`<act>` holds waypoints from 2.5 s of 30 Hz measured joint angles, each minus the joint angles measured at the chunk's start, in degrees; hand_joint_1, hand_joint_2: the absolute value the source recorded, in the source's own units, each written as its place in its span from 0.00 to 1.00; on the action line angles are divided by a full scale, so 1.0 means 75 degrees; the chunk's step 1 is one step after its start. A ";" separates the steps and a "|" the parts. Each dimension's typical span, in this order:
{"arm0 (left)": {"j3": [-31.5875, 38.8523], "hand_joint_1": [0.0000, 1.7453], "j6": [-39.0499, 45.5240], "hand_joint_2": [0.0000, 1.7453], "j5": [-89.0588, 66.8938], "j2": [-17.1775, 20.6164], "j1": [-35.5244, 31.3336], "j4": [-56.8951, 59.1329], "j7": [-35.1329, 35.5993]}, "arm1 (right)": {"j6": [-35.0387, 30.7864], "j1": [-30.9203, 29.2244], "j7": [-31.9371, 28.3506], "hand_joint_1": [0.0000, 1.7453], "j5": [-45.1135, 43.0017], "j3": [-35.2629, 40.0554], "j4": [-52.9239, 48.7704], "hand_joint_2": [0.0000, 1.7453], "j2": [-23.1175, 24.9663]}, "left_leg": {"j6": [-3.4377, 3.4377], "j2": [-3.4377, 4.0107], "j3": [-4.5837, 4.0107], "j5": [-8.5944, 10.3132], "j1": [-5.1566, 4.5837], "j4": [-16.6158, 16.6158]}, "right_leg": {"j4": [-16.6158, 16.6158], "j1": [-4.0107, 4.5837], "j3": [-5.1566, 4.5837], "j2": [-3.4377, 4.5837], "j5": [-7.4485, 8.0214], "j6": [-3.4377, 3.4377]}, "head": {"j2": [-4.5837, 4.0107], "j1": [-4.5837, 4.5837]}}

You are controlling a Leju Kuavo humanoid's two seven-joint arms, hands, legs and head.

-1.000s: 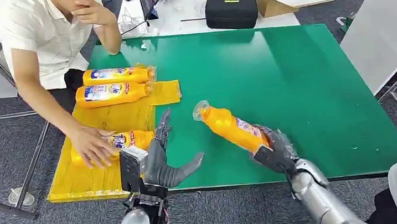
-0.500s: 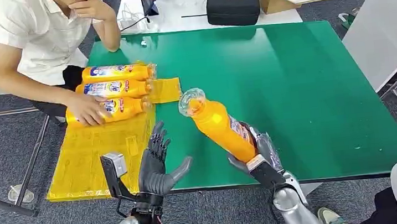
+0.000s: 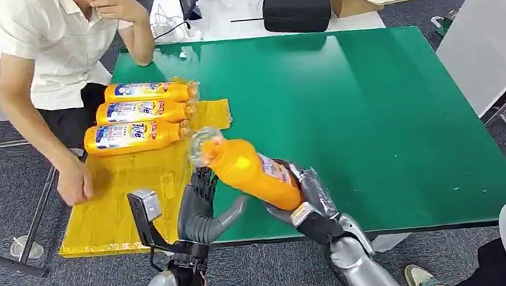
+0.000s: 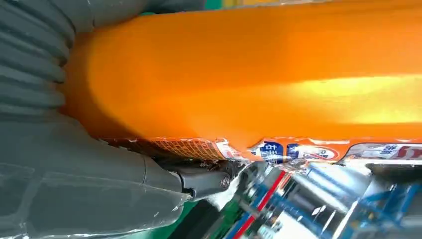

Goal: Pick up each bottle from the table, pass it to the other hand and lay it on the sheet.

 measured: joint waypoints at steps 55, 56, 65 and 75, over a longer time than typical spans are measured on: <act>0.0718 1.00 0.0767 1.00 -0.1078 0.0029 -0.0041 -0.0388 -0.0350 | -0.2407 0.0529 -0.0187 0.00 0.0732 0.0748 0.0786 1.00 -0.0123 | 0.0001 -0.0018 -0.0027 -0.0003 -0.0001 0.0001 | 0.0000 -0.0001 -0.0021 -0.0013 -0.0004 0.0001 | 0.0000 0.0003; 0.0940 1.00 0.0770 1.00 -0.1026 0.0056 0.0067 -0.0579 -0.0396 | -0.2849 0.0756 -0.0300 0.00 0.0839 0.0725 0.0528 1.00 -0.0233 | 0.0000 -0.0020 -0.0034 -0.0004 -0.0001 0.0001 | 0.0000 -0.0001 -0.0031 -0.0010 -0.0004 0.0001 | 0.0000 0.0000; 0.2195 1.00 0.0540 1.00 -0.0196 0.0070 0.0333 -0.1521 -0.0213 | -0.3719 0.1602 -0.0373 0.00 0.1163 0.0763 -0.0592 0.00 -0.0618 | -0.0001 -0.0010 -0.0041 0.0002 0.0000 0.0001 | 0.0000 -0.0001 -0.0041 -0.0009 -0.0001 -0.0001 | 0.0000 0.0003; 0.2241 1.00 0.2850 1.00 -0.4135 0.0294 -0.0099 -0.0782 -0.0437 | -0.3963 0.1603 -0.0373 0.00 0.1014 0.0947 -0.0918 0.00 -0.0656 | 0.0000 -0.0012 -0.0040 0.0006 -0.0001 0.0001 | 0.0000 -0.0001 -0.0040 -0.0008 0.0002 0.0001 | 0.0000 0.0003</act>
